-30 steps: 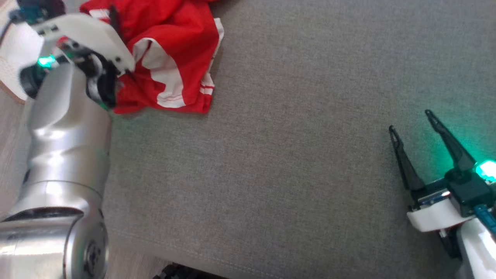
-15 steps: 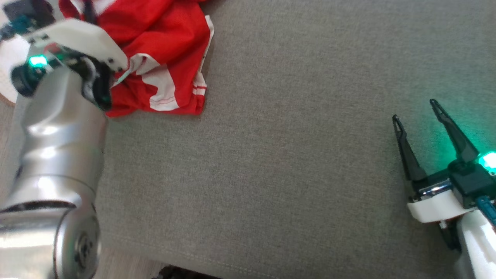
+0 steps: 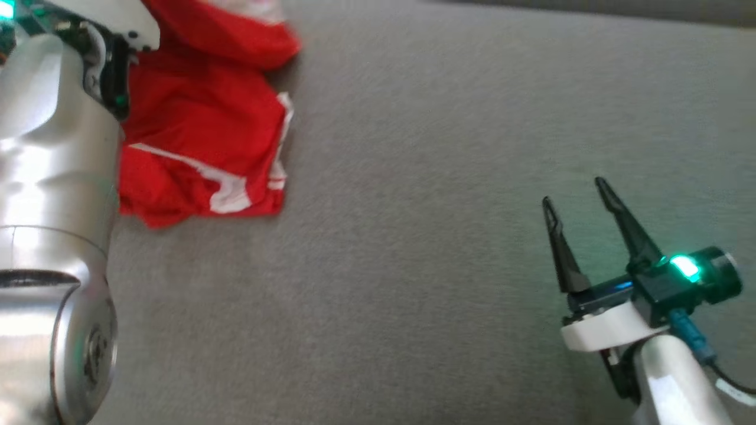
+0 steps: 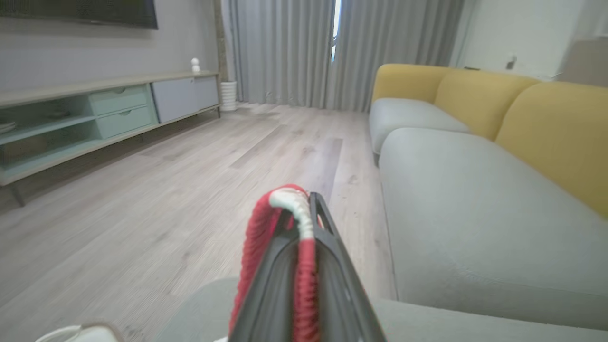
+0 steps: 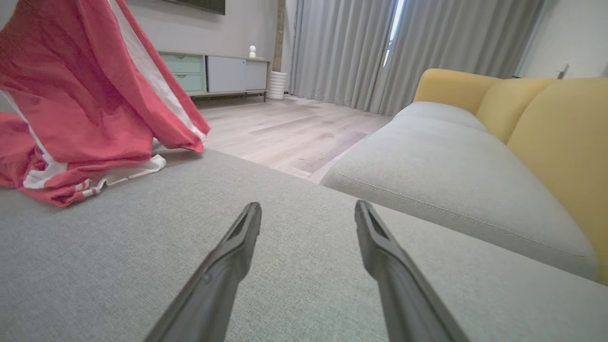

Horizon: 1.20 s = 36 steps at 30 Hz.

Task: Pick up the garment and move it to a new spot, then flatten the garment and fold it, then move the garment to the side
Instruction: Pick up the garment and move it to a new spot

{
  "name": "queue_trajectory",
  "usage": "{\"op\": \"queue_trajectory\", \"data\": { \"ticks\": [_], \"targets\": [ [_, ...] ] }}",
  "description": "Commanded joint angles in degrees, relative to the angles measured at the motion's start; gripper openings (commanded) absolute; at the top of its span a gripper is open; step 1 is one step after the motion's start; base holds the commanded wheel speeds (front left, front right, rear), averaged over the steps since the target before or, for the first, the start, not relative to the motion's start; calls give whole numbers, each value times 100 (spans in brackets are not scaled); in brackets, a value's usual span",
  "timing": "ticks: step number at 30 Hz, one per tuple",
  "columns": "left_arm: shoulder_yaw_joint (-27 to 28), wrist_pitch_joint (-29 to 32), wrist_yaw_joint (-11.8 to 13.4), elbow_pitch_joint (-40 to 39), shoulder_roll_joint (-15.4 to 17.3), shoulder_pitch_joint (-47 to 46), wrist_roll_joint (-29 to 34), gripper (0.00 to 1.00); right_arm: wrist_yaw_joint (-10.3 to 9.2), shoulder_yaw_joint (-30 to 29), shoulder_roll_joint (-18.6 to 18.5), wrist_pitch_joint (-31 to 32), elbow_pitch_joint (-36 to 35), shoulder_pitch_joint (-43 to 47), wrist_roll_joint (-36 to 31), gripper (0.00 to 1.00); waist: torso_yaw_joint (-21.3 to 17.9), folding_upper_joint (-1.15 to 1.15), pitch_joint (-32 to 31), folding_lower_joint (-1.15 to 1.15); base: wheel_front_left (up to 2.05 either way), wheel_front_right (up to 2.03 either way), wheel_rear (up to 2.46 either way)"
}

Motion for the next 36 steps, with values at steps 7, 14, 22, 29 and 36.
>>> {"op": "queue_trajectory", "data": {
  "ticks": [7,14,22,29,36],
  "targets": [
    [-698,162,-35,-620,10,-446,-220,0,43,148,304,-29,-126,355,74,100,-1247,0,-1115,1,0,0,0],
    [-1621,714,-36,-1638,-32,-571,-1229,0,43,166,407,-29,-263,489,210,100,-2096,0,-1261,1,0,0,0],
    [-2190,853,-37,-2307,23,-412,-1982,0,43,158,426,-29,-345,508,430,100,-2776,0,-1152,1,0,0,0],
    [-2650,570,-37,-2648,-174,637,-2528,0,43,200,428,-29,-376,509,638,100,-3109,0,-975,1,0,0,0],
    [-3370,-410,-37,-2635,-221,2620,-2579,0,43,337,428,-29,-336,493,725,100,-3167,0,-840,1,0,0,0]
  ]
}}
